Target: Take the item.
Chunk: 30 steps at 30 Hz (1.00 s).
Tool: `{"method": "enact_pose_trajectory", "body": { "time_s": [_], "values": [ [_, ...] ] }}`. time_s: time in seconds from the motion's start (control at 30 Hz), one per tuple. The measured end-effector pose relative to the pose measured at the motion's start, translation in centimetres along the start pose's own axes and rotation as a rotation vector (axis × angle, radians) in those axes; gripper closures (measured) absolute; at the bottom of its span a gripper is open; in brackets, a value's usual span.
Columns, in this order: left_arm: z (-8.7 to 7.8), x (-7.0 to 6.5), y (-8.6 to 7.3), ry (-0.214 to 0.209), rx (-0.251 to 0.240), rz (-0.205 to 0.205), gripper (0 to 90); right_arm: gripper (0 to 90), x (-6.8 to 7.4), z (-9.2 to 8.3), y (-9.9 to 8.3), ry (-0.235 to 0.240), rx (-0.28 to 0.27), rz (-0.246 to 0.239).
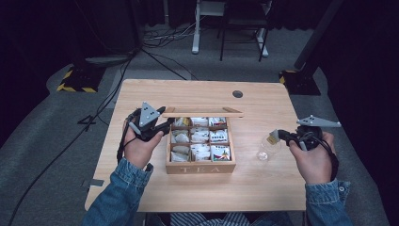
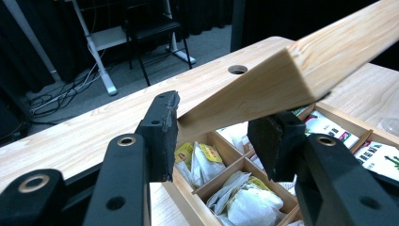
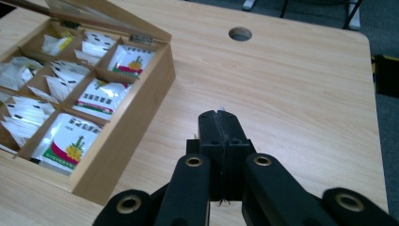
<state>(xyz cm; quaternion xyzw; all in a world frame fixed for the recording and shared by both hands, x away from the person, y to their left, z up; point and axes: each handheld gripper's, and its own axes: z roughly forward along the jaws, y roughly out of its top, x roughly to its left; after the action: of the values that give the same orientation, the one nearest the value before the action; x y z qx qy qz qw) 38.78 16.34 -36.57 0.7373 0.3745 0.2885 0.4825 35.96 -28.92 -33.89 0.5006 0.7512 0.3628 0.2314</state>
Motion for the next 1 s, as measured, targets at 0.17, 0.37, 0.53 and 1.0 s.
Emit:
{"method": "enact_pose_trajectory", "body": {
  "time_s": [0.17,0.37,0.53,1.0],
  "values": [
    [0.0,0.0,0.0,0.000,0.002,0.001,53.7,90.0,-0.6,0.7,-0.7,-0.005,0.027,0.017],
    [0.0,0.0,0.0,-0.001,0.003,0.005,53.7,90.0,-0.9,2.0,-1.5,-0.004,0.071,0.035],
    [0.0,0.0,0.0,-0.002,0.002,0.004,53.7,90.0,-1.1,2.8,-2.1,0.001,0.093,0.046],
    [0.0,0.0,0.0,0.000,0.008,0.006,53.4,90.0,-1.1,4.6,-3.1,0.010,0.148,0.046]
  ]
}}
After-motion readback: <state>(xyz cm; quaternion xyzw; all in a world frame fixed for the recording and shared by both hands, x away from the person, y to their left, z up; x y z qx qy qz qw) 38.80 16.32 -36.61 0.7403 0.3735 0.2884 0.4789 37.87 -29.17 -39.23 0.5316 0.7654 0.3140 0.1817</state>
